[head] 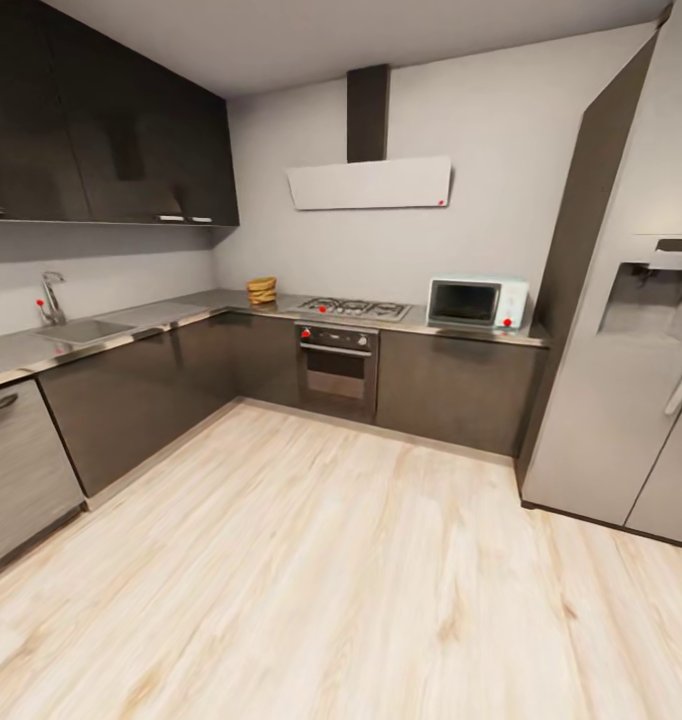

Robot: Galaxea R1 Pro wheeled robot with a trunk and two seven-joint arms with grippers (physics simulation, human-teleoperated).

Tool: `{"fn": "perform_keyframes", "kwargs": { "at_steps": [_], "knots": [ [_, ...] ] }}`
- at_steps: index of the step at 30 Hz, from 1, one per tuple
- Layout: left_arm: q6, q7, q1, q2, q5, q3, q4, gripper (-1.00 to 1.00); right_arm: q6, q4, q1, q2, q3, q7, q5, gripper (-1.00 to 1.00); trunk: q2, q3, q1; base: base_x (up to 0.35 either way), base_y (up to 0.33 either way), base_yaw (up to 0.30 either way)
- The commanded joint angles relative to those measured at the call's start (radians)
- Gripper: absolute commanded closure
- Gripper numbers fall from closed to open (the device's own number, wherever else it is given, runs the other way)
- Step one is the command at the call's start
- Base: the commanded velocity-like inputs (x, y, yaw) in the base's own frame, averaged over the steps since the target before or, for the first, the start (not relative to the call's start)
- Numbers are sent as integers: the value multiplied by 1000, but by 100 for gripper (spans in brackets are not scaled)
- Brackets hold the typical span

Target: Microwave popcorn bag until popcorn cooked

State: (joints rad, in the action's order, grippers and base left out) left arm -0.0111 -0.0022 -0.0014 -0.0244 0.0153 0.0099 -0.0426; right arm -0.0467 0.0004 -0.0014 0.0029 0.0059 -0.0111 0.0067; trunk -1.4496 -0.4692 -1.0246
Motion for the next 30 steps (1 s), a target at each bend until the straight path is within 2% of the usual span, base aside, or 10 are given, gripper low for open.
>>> {"fn": "perform_keyframes", "kwargs": {
  "at_steps": [1,11,30],
  "knots": [
    [-1,0,0,0,2,1,0,-100,-3,0,0,0,0,-1,0,-100,0,-1,0,237,0,0],
    [-1,0,0,0,2,1,0,-100,-38,0,0,0,-3,-1,-10,-100,0,-1,0,221,0,0],
    [-1,0,0,1,2,1,0,-100,-38,0,0,0,-4,-1,-13,-100,0,-1,0,8,0,-115]
  ]
}}
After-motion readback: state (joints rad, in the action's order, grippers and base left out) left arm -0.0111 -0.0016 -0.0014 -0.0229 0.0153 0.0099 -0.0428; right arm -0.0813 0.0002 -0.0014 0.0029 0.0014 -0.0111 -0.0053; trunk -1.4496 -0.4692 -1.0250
